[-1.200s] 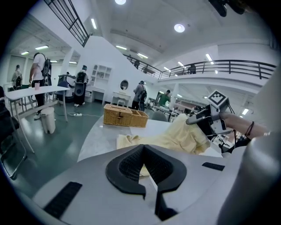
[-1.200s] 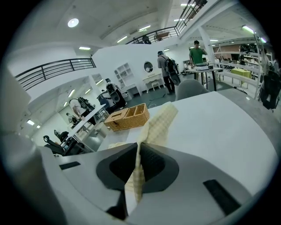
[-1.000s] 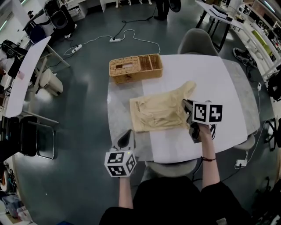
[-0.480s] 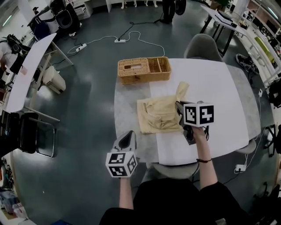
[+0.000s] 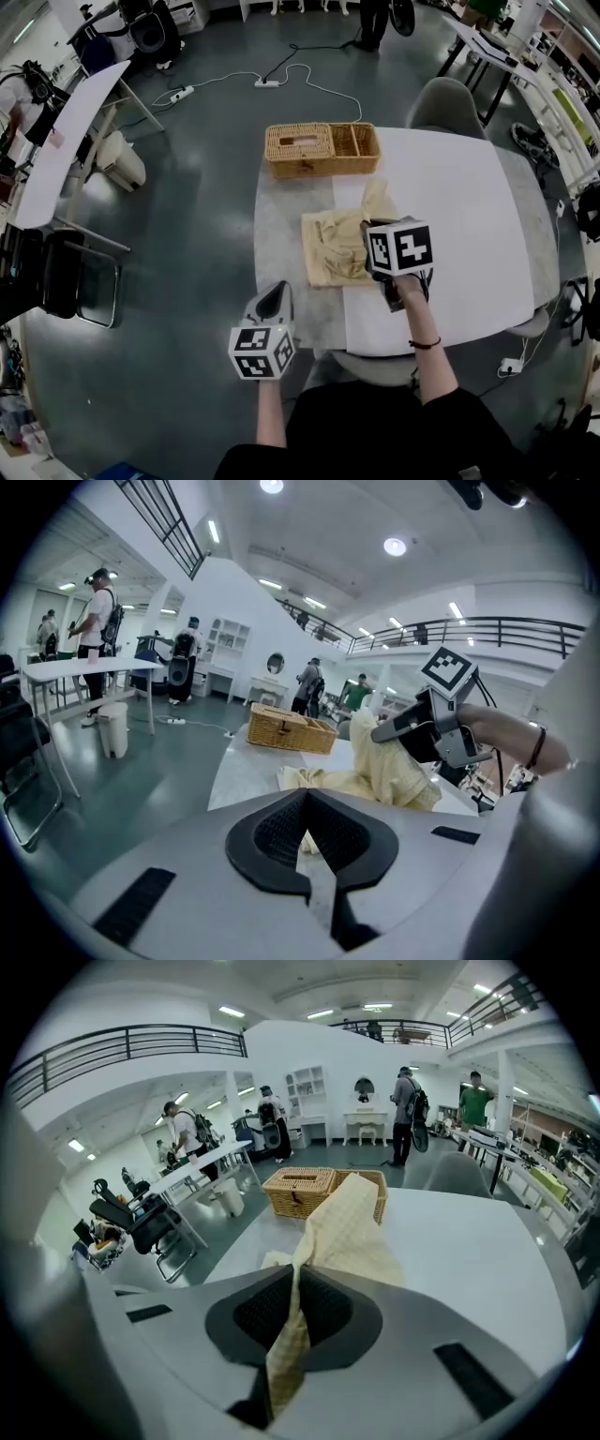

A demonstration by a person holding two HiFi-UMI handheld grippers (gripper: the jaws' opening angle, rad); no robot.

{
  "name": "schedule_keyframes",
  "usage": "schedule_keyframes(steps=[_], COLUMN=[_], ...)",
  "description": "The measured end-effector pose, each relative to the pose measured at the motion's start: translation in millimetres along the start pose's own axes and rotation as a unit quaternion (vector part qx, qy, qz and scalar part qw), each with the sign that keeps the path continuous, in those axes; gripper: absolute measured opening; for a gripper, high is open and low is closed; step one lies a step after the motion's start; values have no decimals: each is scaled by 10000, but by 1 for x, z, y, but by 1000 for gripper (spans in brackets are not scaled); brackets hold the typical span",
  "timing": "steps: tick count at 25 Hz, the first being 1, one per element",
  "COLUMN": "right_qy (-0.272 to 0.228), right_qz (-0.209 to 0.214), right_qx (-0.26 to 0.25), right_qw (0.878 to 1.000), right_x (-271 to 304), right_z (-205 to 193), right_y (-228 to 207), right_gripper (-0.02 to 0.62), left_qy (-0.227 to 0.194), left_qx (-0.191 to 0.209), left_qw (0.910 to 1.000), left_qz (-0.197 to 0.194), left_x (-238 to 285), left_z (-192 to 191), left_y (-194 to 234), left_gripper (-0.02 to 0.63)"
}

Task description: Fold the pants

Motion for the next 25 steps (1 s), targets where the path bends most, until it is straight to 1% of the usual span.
schedule_keyframes(steps=[6,9,13,16,17,19,21,25], right_qy=[281,440,620,750,815,968,933,751], right_qz=[-284,-347,-388,-245,-255,-429,-579,-612], right_qx=[-411,-544,-628,-554,-531,-565,-741,-914], right_qw=[9984,9969,9953,9953,9949,9928,9912,9911], right_x=[22,38,57,72,75,79,82,96], right_z=[-3,-9,-19,-28,-31,-36,-34,-32], right_y=[23,33,42,53,54,54,54,60], right_gripper=[26,26,26,26,26,26,26,26], left_qy=[96,113,131,155,165,188,212,226], left_qx=[-107,-174,-252,-308,-330,-372,-412,-474], left_qw=[9999,9998,9996,9993,9992,9990,9987,9983], left_qz=[13,41,85,134,150,171,189,244], left_x=[1,1,1,0,-1,-2,-2,-3], left_z=[-8,-12,-16,-20,-22,-25,-28,-33], left_y=[8,11,15,20,21,23,23,25], left_gripper=[8,8,8,8,8,8,8,8])
Point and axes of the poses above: the fingertips, and each gripper's own axes: x forward along the fingers, y to its left, z out of its top, the point moved 5 cm from there along -x, backward along the fingers, and after that the axes turned 8 degrees about x, right-handed, at the moved point
